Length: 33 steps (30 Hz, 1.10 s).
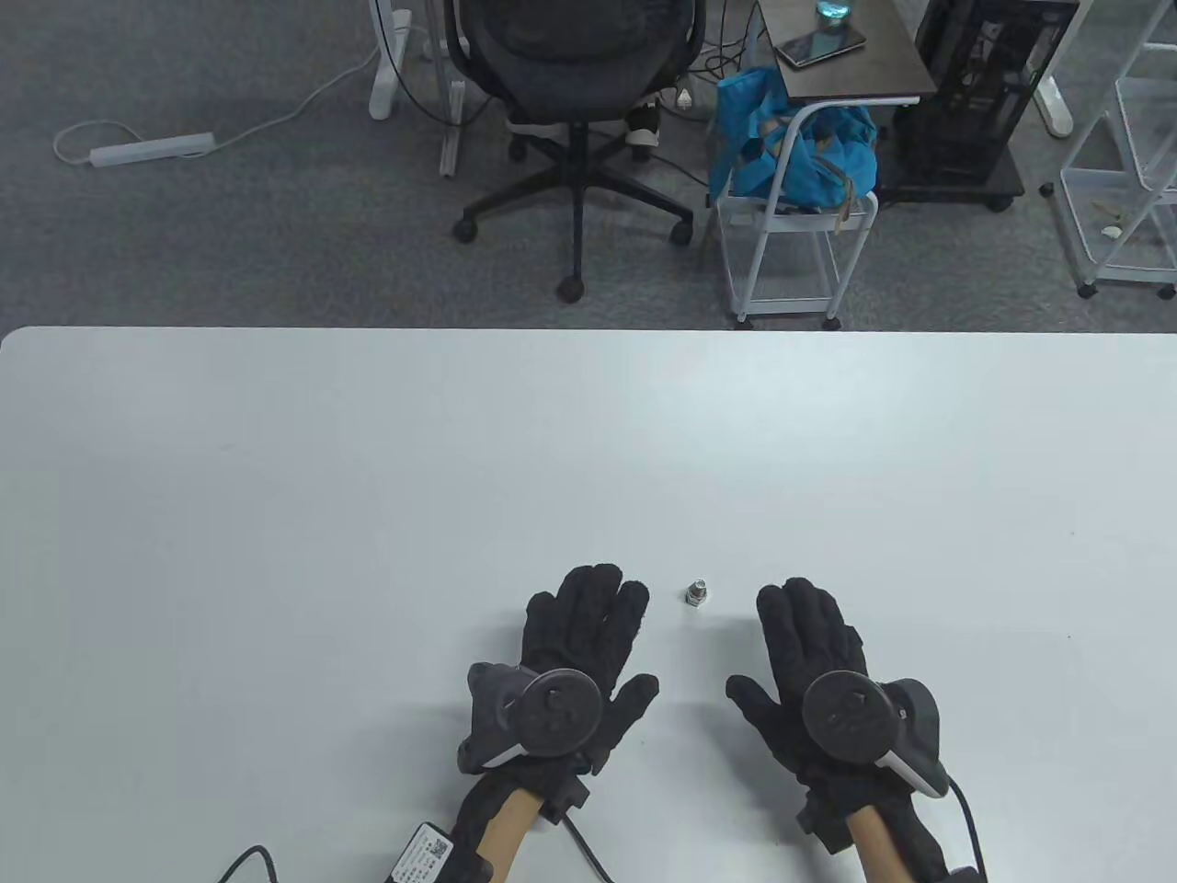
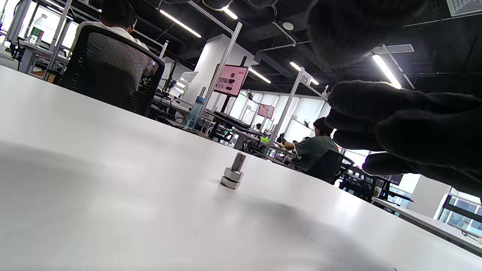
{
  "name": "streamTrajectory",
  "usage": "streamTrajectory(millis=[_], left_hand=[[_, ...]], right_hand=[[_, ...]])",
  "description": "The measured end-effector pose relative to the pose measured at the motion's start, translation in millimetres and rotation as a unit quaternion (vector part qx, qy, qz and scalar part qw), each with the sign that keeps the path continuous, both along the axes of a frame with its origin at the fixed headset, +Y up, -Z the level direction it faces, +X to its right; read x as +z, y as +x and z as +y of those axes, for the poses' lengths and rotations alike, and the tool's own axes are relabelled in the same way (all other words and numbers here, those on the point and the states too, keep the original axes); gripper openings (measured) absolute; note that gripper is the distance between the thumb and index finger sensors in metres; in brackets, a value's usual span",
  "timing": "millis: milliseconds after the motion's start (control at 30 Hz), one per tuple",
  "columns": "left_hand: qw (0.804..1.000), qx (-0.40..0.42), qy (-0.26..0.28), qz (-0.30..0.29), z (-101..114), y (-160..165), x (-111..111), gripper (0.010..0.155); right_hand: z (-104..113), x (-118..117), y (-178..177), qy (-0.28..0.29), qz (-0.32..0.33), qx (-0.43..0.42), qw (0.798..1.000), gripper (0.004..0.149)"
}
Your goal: Unscrew nut from screw
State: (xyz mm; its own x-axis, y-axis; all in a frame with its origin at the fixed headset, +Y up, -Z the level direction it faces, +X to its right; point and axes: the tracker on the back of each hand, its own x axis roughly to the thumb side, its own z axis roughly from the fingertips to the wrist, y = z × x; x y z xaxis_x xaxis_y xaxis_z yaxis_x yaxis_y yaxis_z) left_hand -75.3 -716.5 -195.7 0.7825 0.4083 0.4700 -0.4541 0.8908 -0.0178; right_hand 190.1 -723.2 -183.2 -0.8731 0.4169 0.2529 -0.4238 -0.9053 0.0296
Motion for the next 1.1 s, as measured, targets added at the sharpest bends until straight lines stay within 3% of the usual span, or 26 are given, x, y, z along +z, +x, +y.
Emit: streamTrajectory(millis=[833,1100], left_hand=[[1.0,-0.007,0.001,-0.003,0,2,1,0.088],[1.0,-0.015,-0.002,-0.006,-2,6,1,0.088]], right_hand=[[-1,0,-1,0.003,-0.003,0.004,1.0,0.091],[15,-16,-8,-0.01,-0.018,0.044,0.999,0.09]])
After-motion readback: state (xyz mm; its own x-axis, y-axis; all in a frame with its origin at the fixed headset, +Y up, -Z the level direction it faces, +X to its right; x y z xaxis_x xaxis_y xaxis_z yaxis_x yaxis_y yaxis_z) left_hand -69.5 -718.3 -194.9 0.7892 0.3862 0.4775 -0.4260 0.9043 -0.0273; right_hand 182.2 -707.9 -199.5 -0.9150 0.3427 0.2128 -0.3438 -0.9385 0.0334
